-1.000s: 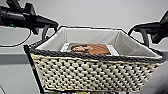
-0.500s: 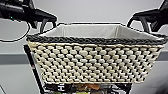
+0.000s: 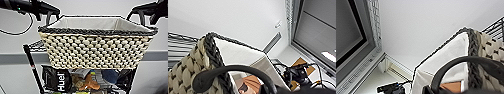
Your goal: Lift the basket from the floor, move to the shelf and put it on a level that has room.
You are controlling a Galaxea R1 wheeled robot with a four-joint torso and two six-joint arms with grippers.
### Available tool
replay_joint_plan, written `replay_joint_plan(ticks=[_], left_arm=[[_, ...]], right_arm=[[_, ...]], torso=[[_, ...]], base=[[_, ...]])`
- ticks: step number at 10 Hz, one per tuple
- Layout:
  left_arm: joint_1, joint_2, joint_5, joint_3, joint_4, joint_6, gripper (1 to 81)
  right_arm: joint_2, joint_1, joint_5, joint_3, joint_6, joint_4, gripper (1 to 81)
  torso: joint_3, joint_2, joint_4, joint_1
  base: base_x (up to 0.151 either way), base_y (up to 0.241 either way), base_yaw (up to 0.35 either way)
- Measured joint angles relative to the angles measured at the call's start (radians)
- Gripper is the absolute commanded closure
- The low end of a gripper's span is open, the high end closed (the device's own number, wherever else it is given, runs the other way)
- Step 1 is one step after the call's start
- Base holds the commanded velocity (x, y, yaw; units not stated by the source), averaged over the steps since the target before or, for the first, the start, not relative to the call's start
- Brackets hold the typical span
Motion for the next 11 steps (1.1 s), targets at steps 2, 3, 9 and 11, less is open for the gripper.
replay_joint_plan(ticks=[2, 3, 9, 11], left_arm=[[0.0, 0.042, 0.017, -0.066, 0.003, 0.0, 81.1], [0.004, 0.063, 0.021, -0.095, 0.015, 0.001, 81.1], [0.065, 0.177, 0.04, -0.276, 0.078, 0.009, 81.1], [0.104, 0.217, 0.044, -0.328, 0.09, 0.012, 81.1]], right_arm=[[0.036, -0.001, -0.014, -0.063, -0.013, 0.007, 81.1], [0.055, -0.012, -0.017, -0.097, -0.026, 0.006, 81.1], [0.17, -0.084, -0.042, -0.276, -0.113, 0.003, 81.1], [0.194, -0.113, -0.042, -0.339, -0.14, -0.001, 81.1]], torso=[[0.0, 0.0, 0.0, 0.0], [0.0, 0.0, 0.0, 0.0], [-0.001, 0.0, 0.0, 0.001], [-0.001, 0.0, 0.0, 0.001]], base=[[0.0, 0.0, 0.0], [0.0, 0.0, 0.0], [0.0, 0.0, 0.0], [0.0, 0.0, 0.0]])
